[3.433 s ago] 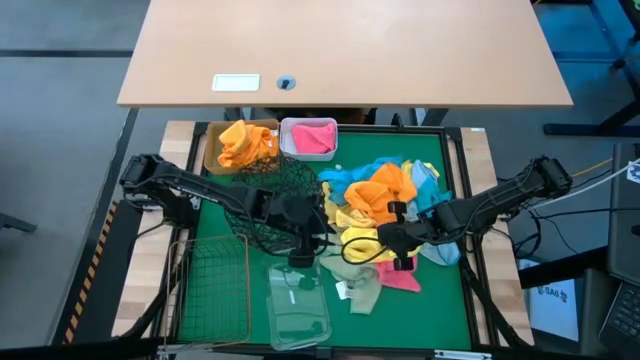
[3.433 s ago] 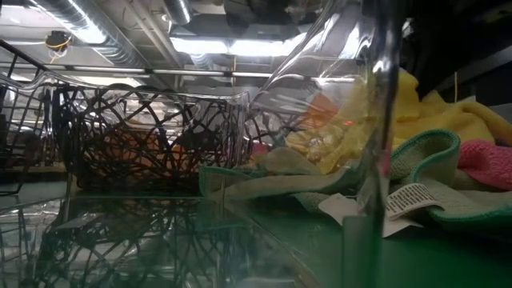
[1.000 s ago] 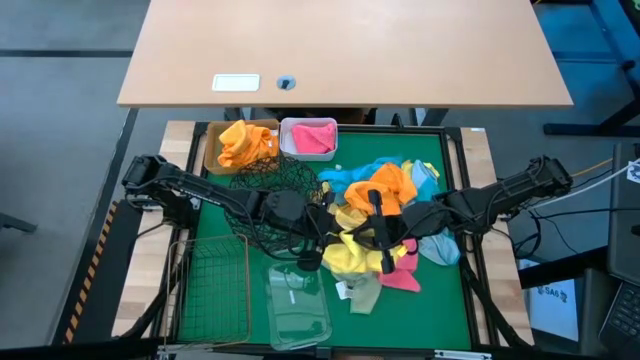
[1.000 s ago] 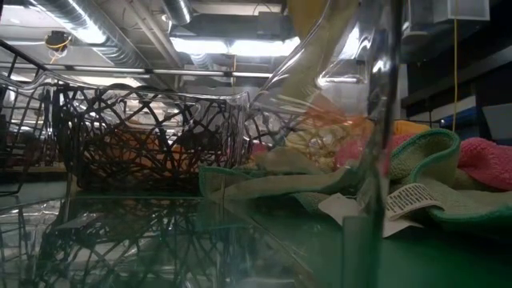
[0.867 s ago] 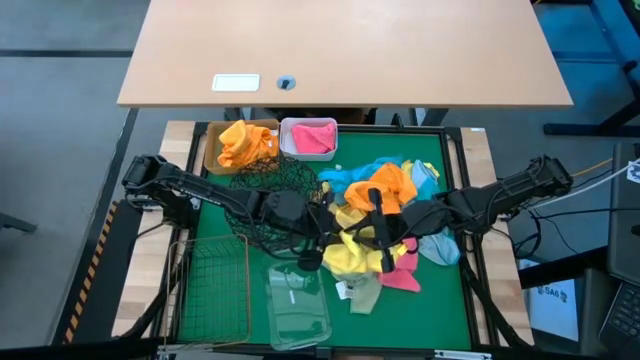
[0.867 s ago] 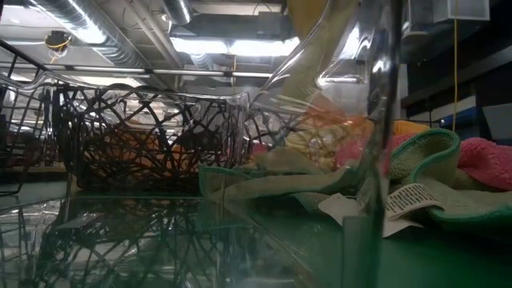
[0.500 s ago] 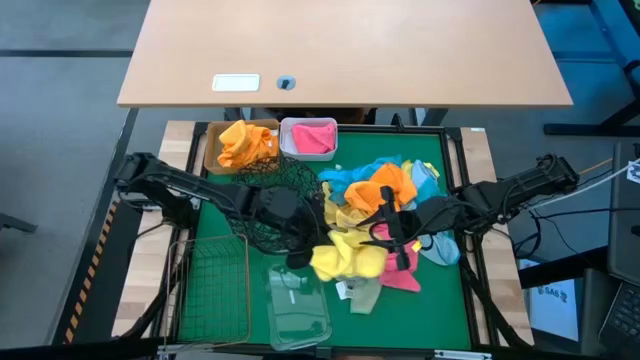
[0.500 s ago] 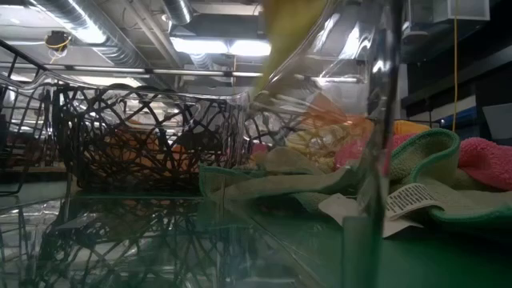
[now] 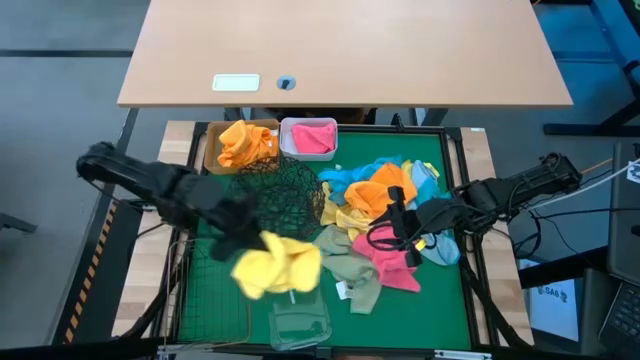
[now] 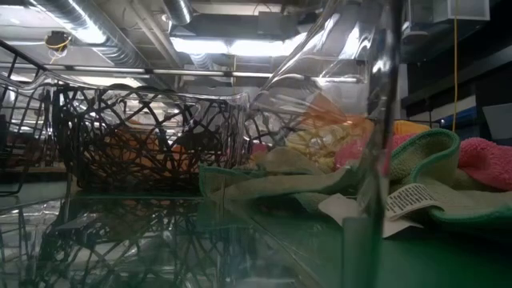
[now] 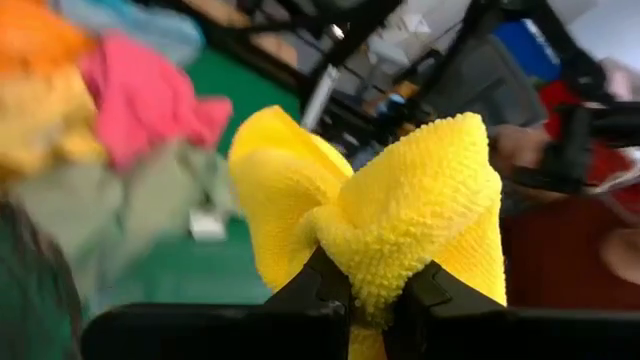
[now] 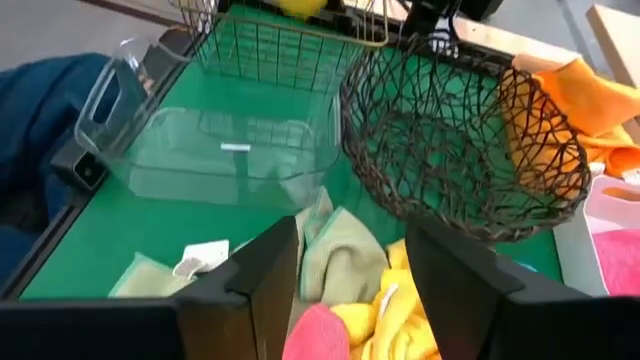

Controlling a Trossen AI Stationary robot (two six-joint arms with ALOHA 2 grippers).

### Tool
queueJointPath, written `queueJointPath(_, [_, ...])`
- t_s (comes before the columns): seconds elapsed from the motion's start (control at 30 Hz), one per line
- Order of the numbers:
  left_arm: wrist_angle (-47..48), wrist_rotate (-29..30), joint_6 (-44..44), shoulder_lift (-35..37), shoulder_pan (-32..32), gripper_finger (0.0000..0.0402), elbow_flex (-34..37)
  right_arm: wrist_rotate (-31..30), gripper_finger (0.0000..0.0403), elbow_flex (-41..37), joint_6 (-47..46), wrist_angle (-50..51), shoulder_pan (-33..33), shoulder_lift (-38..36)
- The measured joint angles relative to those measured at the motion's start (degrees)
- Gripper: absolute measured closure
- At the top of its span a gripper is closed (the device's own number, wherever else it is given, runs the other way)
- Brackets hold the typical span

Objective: Sort microfiber towel by color & place in baskets
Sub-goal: Put the yellow microfiber towel into the wire basket

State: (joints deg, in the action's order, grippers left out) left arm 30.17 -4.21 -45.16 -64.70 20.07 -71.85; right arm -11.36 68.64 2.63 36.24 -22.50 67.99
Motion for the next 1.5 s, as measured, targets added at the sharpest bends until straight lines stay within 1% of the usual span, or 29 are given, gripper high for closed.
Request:
queueJointPath(0.07, [3.66,-0.52,-4.87,2.9,1.79,0.038,0.0,0.08,0.0214,0.0,0.0,0.9,0.0,0.0])
queueJointPath(0.13, [7.27,-2.41,-9.51,4.96,3.57,0.038,0.0,0.33,0.0214,0.0,0.0,1.5,0.0,0.01])
queueJointPath(0.27, [13.78,-3.89,-19.19,6.86,8.23,0.0379,0.0,1.12,0.0214,0.0,-1.14,2.11,0.0,0.02])
queueJointPath(0.47, [21.63,-3.76,-34.11,5.66,15.47,0.0379,0.0,1.67,0.0214,0.0,-4.71,4.39,0.0,0.02])
queueJointPath(0.63, [28.56,-3.64,-41.46,2.39,19.86,0.0379,0.0,1.67,0.0214,0.0,-5.7,5.07,0.0,0.02])
queueJointPath(0.8, [35.93,-3.67,-44.79,-1.61,21.71,0.0379,0.0,2.1,0.0214,0.0,-5.8,5.15,0.0,0.04])
queueJointPath(0.97, [38.21,-2.38,-44.65,-5.69,21.71,0.0372,0.0,2.15,0.0214,0.0,-5.84,5.14,0.0,0.04])
queueJointPath(1.2, [39.97,-2.41,-44.49,-9.09,21.71,0.033,0.0,2.24,0.0214,0.0,-5.83,5.66,0.0,0.04])
queueJointPath(1.37, [41.92,-2.67,-44.47,-10.31,21.71,0.03,0.0,2.32,0.0214,0.0,-5.82,5.86,0.0,0.04])
queueJointPath(1.5, [41.97,-2.69,-44.4,-10.39,21.71,0.0285,0.0,1.93,0.0214,0.0,-5.8,5.9,0.01,0.04])
